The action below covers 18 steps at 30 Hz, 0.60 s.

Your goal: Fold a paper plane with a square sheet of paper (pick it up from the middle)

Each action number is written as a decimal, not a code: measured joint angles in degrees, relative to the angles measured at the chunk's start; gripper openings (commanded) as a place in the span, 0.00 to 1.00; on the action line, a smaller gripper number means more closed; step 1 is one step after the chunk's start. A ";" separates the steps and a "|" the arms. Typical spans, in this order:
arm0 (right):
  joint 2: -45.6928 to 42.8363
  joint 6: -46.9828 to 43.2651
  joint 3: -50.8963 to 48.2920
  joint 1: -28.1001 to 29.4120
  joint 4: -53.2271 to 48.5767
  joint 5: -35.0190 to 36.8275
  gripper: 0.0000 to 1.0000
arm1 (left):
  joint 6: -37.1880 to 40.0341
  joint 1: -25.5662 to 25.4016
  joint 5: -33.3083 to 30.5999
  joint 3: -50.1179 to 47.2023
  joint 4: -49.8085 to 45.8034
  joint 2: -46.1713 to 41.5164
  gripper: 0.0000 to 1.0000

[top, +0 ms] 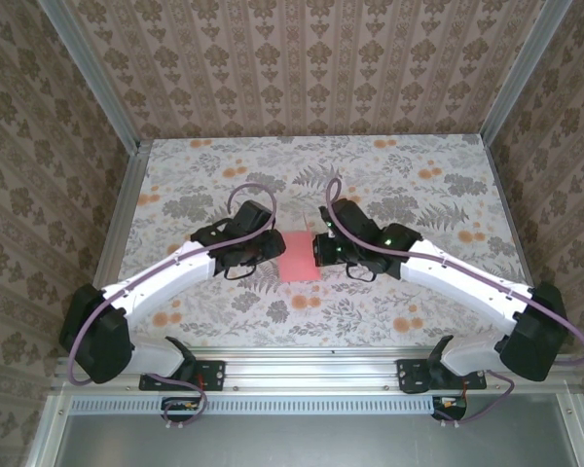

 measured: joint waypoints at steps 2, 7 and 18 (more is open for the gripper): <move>1.11 0.66 -1.01 1.29 -0.07 -0.48 0.00 | -0.24 0.00 -0.20 -0.87 -0.02 -0.28 0.45; 5.77 2.03 -1.31 4.31 -0.13 -1.33 0.00 | -1.31 0.04 -0.39 -3.30 -0.35 -0.70 0.40; 13.27 3.26 0.81 8.17 0.33 -2.40 0.00 | -4.37 1.33 0.09 -10.08 0.35 -3.23 0.36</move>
